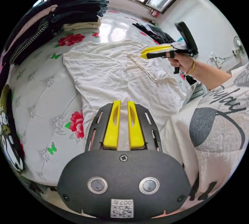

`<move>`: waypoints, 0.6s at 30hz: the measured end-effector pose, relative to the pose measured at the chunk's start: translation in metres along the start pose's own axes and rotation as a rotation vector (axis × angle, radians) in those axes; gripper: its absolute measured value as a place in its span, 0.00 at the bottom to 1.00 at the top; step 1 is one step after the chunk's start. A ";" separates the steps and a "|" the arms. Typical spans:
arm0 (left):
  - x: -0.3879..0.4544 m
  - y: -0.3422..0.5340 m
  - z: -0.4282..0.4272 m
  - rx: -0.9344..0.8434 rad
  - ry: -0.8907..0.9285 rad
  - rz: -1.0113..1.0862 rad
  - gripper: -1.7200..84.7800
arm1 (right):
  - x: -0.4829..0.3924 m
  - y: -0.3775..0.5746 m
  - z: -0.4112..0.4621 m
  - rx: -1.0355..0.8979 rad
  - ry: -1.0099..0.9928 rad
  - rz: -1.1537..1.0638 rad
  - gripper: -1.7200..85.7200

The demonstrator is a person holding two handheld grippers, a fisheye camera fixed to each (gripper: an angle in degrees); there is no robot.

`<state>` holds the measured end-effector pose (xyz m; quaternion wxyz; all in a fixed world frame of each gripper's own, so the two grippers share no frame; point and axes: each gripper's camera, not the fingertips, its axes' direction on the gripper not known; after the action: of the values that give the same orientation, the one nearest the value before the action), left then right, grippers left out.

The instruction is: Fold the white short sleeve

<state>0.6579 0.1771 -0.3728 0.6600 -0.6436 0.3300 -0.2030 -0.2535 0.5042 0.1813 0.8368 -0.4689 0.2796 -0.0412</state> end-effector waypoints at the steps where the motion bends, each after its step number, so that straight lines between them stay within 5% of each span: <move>1: -0.004 0.003 -0.005 0.015 -0.006 -0.023 0.08 | 0.005 0.011 -0.025 0.037 0.001 0.050 0.07; 11: -0.079 0.098 -0.037 -0.068 -0.091 -0.426 0.12 | 0.037 0.245 -0.167 0.059 0.000 0.663 0.13; 18: -0.077 0.085 -0.009 -0.232 -0.295 -0.384 0.07 | -0.021 0.241 -0.148 -0.065 -0.103 0.619 0.09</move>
<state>0.5850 0.2317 -0.4428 0.5721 -0.7886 0.1229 -0.1892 -0.3923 0.5326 -0.0644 0.8071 -0.3896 0.3674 0.2485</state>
